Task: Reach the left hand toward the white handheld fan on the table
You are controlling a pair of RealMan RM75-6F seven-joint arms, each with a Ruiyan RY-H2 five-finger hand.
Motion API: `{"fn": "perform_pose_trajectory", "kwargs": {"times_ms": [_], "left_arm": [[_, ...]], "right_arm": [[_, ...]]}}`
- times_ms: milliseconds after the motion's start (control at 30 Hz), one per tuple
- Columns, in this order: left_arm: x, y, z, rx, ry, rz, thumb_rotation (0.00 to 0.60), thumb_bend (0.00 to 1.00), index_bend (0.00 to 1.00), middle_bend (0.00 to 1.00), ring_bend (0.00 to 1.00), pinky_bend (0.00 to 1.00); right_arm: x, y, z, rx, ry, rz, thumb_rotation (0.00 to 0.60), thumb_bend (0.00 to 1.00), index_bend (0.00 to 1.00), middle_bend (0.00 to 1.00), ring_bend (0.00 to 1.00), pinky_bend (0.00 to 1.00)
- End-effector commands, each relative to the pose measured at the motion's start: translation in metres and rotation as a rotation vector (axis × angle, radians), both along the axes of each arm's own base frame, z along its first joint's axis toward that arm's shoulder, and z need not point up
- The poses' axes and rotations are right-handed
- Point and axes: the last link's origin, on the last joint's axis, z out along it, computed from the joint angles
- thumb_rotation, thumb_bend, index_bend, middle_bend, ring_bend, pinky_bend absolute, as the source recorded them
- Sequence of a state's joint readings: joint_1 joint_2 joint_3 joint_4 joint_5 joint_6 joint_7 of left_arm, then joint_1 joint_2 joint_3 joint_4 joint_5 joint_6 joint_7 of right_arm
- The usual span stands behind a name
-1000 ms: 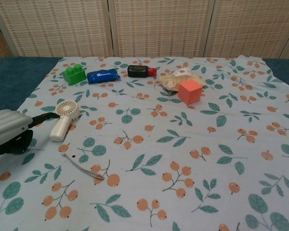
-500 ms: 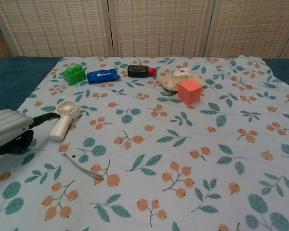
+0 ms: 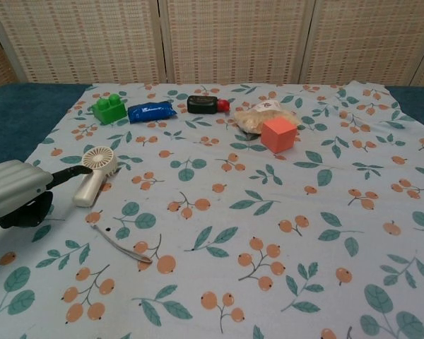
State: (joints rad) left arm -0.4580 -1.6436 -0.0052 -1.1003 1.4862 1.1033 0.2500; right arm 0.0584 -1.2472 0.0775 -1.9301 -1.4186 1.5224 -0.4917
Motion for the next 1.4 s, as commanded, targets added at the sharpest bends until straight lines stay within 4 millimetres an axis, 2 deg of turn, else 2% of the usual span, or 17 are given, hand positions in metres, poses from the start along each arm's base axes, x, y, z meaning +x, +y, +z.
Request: {"fn": "perform_pose_trajectory", "kwargs": {"times_ms": [33, 833, 1000, 1133, 1200, 1300, 1333, 1400], "left_arm": [[0.000, 0.000, -0.001, -0.003, 0.005, 0.001, 0.600, 1.00, 0.00, 0.99, 0.89, 1.00], [-0.011, 0.001, -0.004, -0.047, 0.048, 0.044, 0.600, 1.00, 0.00, 0.99, 0.89, 1.00], [-0.003, 0.001, 0.002, -0.028, 0.018, 0.017, 0.600, 1.00, 0.00, 0.99, 0.89, 1.00], [0.015, 0.000, 0.020, 0.057, -0.099, -0.068, 0.600, 1.00, 0.00, 0.96, 0.86, 1.00], [0.021, -0.002, 0.031, 0.091, -0.146, -0.103, 0.600, 0.97, 0.00, 0.92, 0.83, 1.00], [0.026, -0.014, 0.054, 0.131, -0.200, -0.131, 0.600, 0.83, 0.00, 0.83, 0.77, 0.98], [0.027, -0.023, 0.064, 0.140, -0.220, -0.128, 0.600, 0.75, 0.00, 0.77, 0.72, 0.94], [0.023, -0.041, 0.080, 0.141, -0.246, -0.106, 0.600, 0.63, 0.00, 0.60, 0.56, 0.79]], "right_arm": [[0.000, 0.000, 0.000, 0.000, 0.001, 0.000, 0.600, 0.19, 0.00, 0.00, 0.00, 0.00], [0.001, 0.001, 0.001, -0.004, 0.008, 0.002, 0.600, 0.19, 0.00, 0.00, 0.00, 0.00], [0.002, 0.001, 0.001, -0.004, 0.009, 0.004, 0.600, 0.19, 0.00, 0.00, 0.00, 0.00], [0.005, 0.002, 0.002, -0.008, 0.010, 0.012, 0.600, 0.18, 0.00, 0.00, 0.00, 0.00], [0.006, 0.003, 0.002, -0.009, 0.010, 0.016, 0.600, 0.19, 0.00, 0.00, 0.00, 0.00], [0.009, 0.005, 0.003, -0.010, 0.012, 0.022, 0.600, 0.18, 0.00, 0.00, 0.00, 0.00], [0.010, 0.005, 0.003, -0.010, 0.010, 0.021, 0.600, 0.18, 0.00, 0.00, 0.00, 0.00], [0.012, 0.007, 0.003, -0.009, 0.006, 0.018, 0.600, 0.18, 0.00, 0.00, 0.00, 0.00]]}}
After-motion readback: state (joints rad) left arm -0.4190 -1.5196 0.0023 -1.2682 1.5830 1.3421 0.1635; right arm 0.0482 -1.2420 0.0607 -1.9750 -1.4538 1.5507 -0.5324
